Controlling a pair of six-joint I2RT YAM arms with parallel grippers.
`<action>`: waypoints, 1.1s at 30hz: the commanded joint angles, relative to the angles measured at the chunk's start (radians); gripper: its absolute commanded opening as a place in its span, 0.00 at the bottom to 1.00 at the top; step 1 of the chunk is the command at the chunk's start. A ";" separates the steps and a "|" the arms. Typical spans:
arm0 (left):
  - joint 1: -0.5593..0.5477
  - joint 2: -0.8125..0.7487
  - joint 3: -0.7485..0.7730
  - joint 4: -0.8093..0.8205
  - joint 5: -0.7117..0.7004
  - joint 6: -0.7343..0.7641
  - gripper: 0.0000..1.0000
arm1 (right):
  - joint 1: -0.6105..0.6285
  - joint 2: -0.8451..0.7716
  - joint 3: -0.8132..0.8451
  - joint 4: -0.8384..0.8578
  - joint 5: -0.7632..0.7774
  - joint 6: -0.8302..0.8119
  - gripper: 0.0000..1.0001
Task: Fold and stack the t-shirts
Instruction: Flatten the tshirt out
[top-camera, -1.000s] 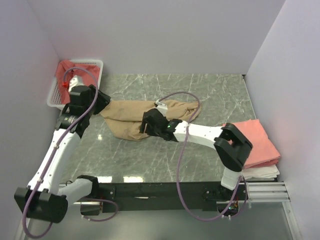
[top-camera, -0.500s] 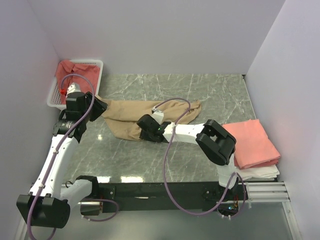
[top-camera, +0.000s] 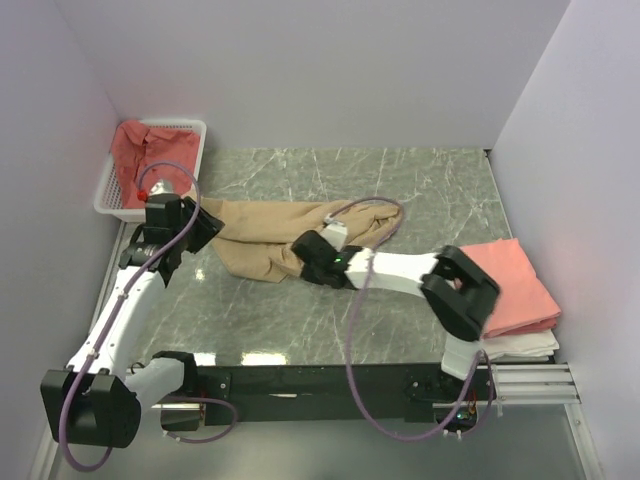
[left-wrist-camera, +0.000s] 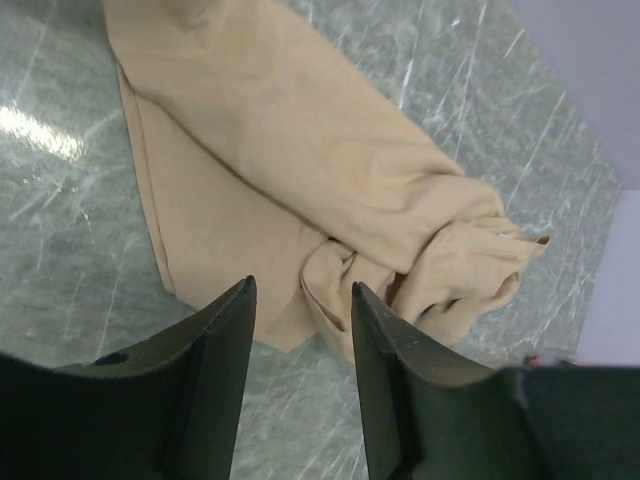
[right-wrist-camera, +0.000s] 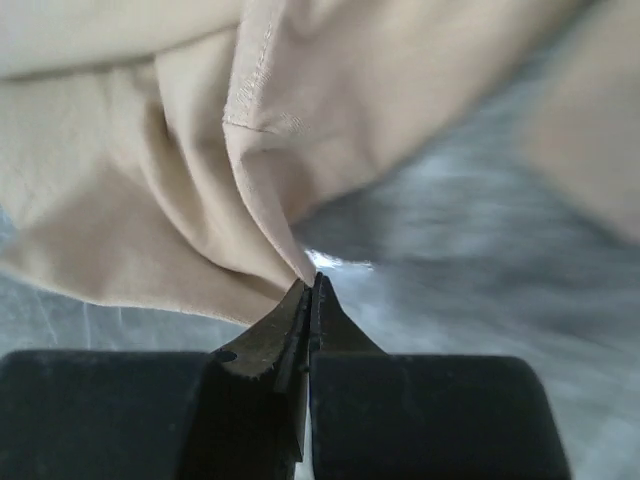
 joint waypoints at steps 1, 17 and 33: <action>0.004 0.014 -0.036 0.069 0.043 -0.039 0.48 | -0.067 -0.225 -0.092 -0.031 0.086 -0.037 0.00; -0.186 0.243 -0.161 0.110 -0.216 -0.251 0.48 | -0.389 -0.770 -0.103 -0.199 0.046 -0.350 0.00; -0.159 0.326 -0.092 0.043 -0.356 -0.314 0.49 | -0.573 -0.814 -0.048 -0.253 -0.023 -0.432 0.00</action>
